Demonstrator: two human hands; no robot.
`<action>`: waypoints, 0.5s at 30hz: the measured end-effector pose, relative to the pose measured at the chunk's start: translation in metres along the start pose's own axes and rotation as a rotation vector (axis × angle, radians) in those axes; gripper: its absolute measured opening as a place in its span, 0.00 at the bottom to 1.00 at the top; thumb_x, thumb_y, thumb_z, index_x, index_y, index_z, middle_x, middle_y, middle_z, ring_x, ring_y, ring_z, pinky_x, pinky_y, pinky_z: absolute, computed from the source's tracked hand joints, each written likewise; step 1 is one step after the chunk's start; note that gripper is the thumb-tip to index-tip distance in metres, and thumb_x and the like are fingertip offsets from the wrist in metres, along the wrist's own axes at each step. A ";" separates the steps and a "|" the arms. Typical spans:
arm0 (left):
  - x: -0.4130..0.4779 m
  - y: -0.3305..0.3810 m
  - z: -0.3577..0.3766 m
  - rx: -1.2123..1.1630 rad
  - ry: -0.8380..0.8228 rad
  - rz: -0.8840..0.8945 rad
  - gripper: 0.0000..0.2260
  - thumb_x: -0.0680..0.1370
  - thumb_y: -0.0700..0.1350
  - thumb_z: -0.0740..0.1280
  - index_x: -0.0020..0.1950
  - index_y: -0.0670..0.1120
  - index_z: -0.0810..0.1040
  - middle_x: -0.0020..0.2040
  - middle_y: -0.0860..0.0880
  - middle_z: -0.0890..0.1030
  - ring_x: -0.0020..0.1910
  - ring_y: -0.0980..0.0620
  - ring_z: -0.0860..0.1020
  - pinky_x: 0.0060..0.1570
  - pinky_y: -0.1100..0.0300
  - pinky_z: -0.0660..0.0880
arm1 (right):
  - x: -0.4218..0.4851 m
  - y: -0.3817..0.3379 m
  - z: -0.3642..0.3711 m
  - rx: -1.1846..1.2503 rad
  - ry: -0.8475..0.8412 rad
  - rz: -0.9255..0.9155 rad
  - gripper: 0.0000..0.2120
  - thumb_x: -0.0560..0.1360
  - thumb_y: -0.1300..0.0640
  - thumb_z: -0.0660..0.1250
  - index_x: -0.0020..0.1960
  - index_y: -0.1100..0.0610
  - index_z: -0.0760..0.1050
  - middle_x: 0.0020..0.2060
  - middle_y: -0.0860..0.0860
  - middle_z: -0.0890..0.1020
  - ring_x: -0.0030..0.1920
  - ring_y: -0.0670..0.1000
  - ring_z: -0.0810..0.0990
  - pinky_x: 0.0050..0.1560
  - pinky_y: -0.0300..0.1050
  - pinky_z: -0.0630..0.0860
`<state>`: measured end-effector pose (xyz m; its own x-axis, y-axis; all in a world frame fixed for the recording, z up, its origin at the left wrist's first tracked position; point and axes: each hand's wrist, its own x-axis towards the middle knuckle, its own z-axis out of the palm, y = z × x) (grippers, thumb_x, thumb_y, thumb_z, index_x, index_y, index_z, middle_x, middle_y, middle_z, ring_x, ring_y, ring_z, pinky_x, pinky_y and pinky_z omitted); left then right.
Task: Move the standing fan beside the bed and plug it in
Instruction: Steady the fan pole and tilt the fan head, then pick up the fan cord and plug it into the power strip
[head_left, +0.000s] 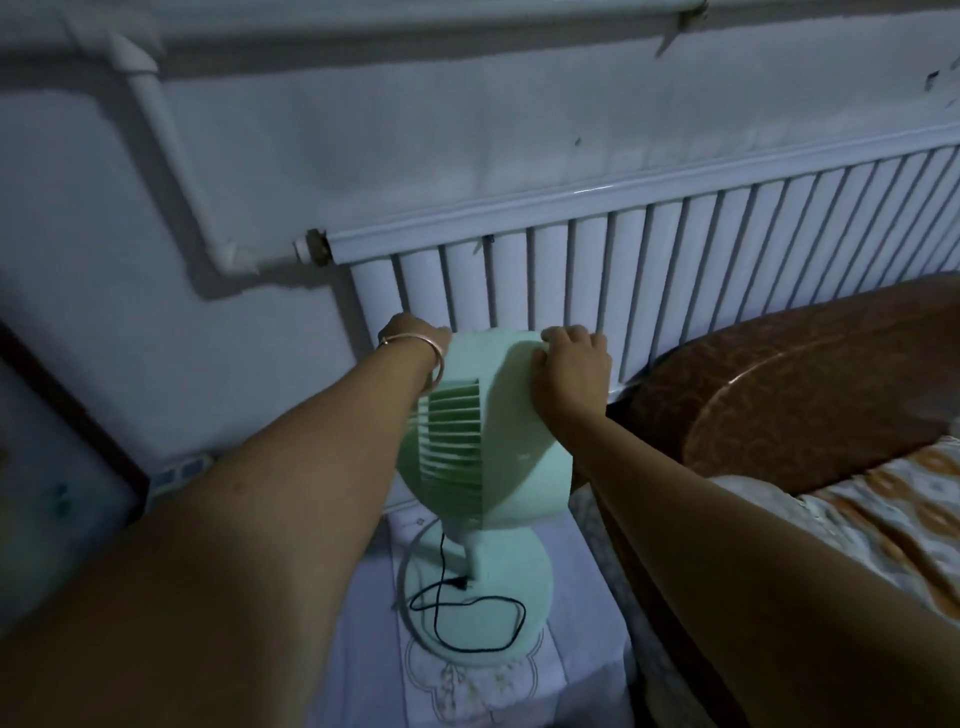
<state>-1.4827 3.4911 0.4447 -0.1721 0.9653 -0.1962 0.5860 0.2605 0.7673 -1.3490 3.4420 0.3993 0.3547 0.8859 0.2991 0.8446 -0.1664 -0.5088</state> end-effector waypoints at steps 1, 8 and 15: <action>0.000 -0.007 -0.004 -0.037 0.013 -0.005 0.23 0.76 0.48 0.64 0.66 0.35 0.73 0.60 0.38 0.79 0.59 0.41 0.78 0.58 0.54 0.76 | -0.004 -0.008 0.002 0.021 0.011 -0.068 0.17 0.80 0.59 0.53 0.65 0.60 0.72 0.64 0.58 0.74 0.64 0.59 0.68 0.63 0.50 0.65; 0.017 -0.080 -0.032 -0.199 0.063 -0.072 0.08 0.72 0.43 0.66 0.38 0.39 0.80 0.44 0.36 0.83 0.42 0.44 0.78 0.53 0.48 0.77 | -0.044 -0.074 0.051 0.249 -0.037 -0.499 0.14 0.73 0.70 0.60 0.56 0.67 0.78 0.56 0.64 0.79 0.56 0.65 0.74 0.55 0.56 0.71; 0.032 -0.132 -0.064 -0.236 -0.021 -0.118 0.15 0.75 0.34 0.63 0.28 0.42 0.72 0.28 0.43 0.73 0.29 0.47 0.71 0.35 0.57 0.70 | -0.070 -0.109 0.115 0.273 -0.160 -0.567 0.15 0.67 0.74 0.63 0.52 0.69 0.79 0.49 0.66 0.81 0.51 0.66 0.77 0.51 0.52 0.75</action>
<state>-1.6165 3.4861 0.3759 -0.2108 0.9292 -0.3034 0.3617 0.3625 0.8589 -1.5122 3.4480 0.3415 -0.1986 0.8611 0.4681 0.7433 0.4436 -0.5007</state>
